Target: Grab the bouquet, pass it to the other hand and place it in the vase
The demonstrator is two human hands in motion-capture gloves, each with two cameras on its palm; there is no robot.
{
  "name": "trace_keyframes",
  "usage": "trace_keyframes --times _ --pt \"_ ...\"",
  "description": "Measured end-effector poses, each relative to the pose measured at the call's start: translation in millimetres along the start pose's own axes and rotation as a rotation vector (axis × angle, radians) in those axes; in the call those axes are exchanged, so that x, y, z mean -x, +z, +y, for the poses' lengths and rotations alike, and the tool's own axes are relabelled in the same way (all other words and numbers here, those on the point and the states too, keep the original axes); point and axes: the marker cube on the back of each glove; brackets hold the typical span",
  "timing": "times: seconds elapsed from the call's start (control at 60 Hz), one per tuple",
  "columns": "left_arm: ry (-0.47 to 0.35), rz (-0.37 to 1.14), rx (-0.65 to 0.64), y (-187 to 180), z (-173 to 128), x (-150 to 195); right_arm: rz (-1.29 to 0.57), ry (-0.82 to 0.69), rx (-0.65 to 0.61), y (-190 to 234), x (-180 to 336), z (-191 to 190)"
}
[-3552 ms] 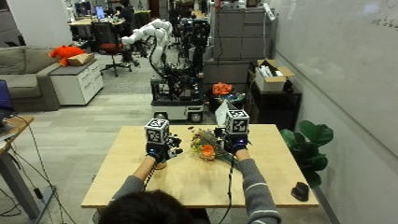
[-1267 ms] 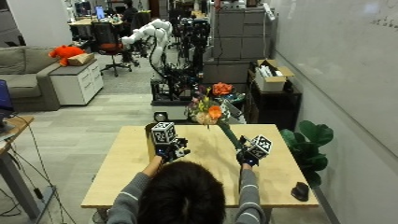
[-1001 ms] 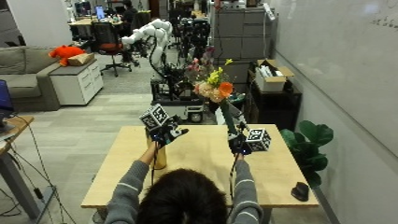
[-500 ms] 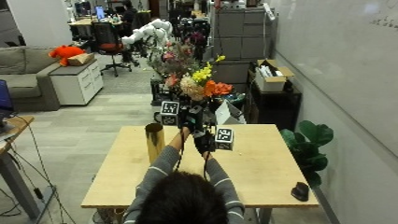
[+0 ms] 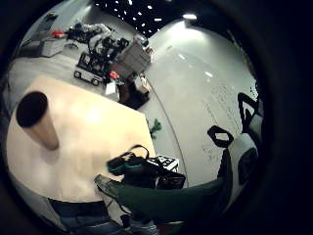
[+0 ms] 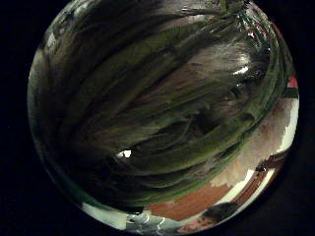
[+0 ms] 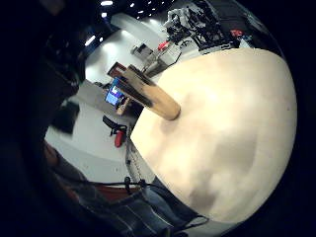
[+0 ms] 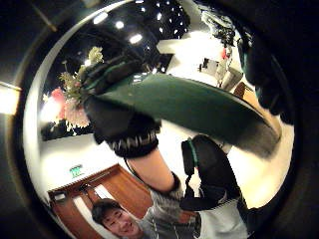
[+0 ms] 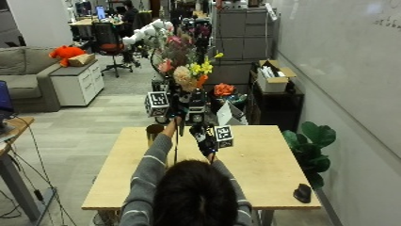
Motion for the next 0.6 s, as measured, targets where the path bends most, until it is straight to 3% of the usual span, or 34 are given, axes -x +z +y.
trace_keyframes --times 0.05,0.217,0.384,0.484,0.6 --pt "0.013 -0.007 -0.042 -15 -17 -4 -0.033 -0.033 -0.001 -6 -2 -3" --pt "0.018 -0.02 -0.147 -52 -73 1 0.142 -0.015 -0.048 -33 -37 -13" --pt "-0.05 -0.041 -0.182 -81 -79 -6 0.183 0.051 -0.025 -42 -54 -17" --pt "-0.049 -0.037 -0.196 -75 -110 37 0.25 0.056 -0.027 -47 -66 -24" --pt "-0.083 -0.061 -0.207 -85 -107 44 0.199 0.131 -0.029 -48 -65 -29"
